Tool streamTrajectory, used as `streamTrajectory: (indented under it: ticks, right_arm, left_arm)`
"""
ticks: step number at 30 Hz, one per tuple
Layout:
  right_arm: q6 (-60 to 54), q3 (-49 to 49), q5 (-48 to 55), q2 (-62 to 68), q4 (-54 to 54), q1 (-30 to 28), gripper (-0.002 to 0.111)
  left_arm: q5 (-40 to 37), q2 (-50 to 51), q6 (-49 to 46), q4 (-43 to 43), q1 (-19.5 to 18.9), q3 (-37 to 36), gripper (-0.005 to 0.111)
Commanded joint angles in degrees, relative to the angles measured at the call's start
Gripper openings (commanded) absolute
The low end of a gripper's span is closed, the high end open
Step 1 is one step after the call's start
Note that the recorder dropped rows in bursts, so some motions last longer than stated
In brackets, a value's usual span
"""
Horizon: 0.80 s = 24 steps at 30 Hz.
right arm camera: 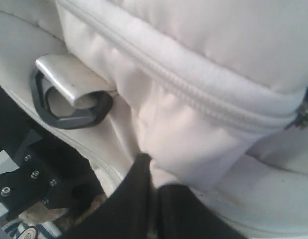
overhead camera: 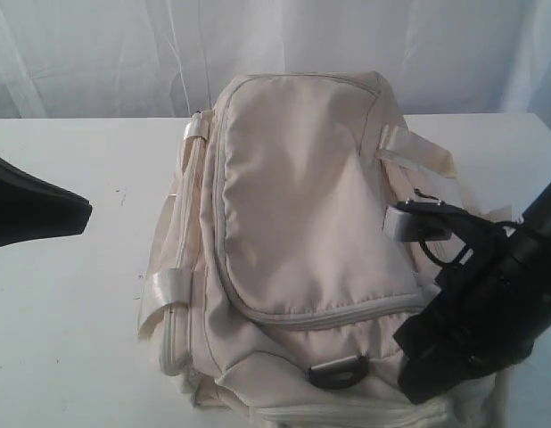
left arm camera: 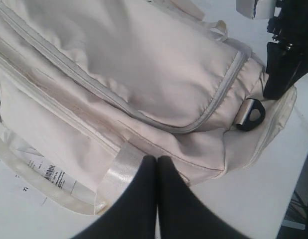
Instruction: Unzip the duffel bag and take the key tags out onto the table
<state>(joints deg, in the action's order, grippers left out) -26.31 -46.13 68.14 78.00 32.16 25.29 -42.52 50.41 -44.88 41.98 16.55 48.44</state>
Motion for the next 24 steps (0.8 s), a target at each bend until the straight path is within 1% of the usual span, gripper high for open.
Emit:
streamTrajectory:
  ticks: [1,4,6,8,10,12,14,16,20,24]
  right_arm:
    - [-2.3,-4.2,1.8,-0.7,4.0,0.5,0.000]
    - [-2.5,-6.1,1.8,-0.7,4.0,0.5,0.001]
    - [-2.6,-6.3,1.8,-0.7,4.0,0.5,0.006]
    - [-2.6,-6.3,1.8,-0.7,4.0,0.5,0.015]
    - [-2.6,-6.3,1.8,-0.7,4.6,0.5,0.026]
    - [-2.6,-6.3,1.8,-0.7,6.0,0.5,0.039]
    - [-3.1,-6.4,1.8,-0.7,6.8,0.5,0.049]
    - [-3.4,-6.9,1.8,-0.7,6.3,0.5,0.057]
    - [-3.4,-10.7,1.8,-0.7,4.1,0.4,0.058]
    - [-3.4,-17.6,1.8,-0.8,1.7,0.4,0.058]
  left_arm:
    - [-0.7,0.0,-0.6,1.3,0.2,0.2,0.000]
    - [-0.8,0.0,-0.6,1.3,0.2,0.2,0.000]
    - [-1.0,0.0,-0.6,1.3,0.2,0.2,0.000]
    - [-1.1,0.0,-0.6,1.3,0.2,0.2,0.000]
    - [-1.1,0.0,-0.6,1.3,0.2,0.2,0.000]
    - [-1.1,0.0,-0.6,1.3,0.2,0.2,0.000]
    - [-1.1,0.0,-0.6,1.3,0.2,0.2,0.000]
    - [-1.1,0.0,-0.6,1.3,0.2,0.2,0.000]
    - [-1.2,0.0,-0.6,1.4,0.2,0.2,0.000]
    - [-1.2,0.0,-1.3,1.4,0.2,0.2,0.000]
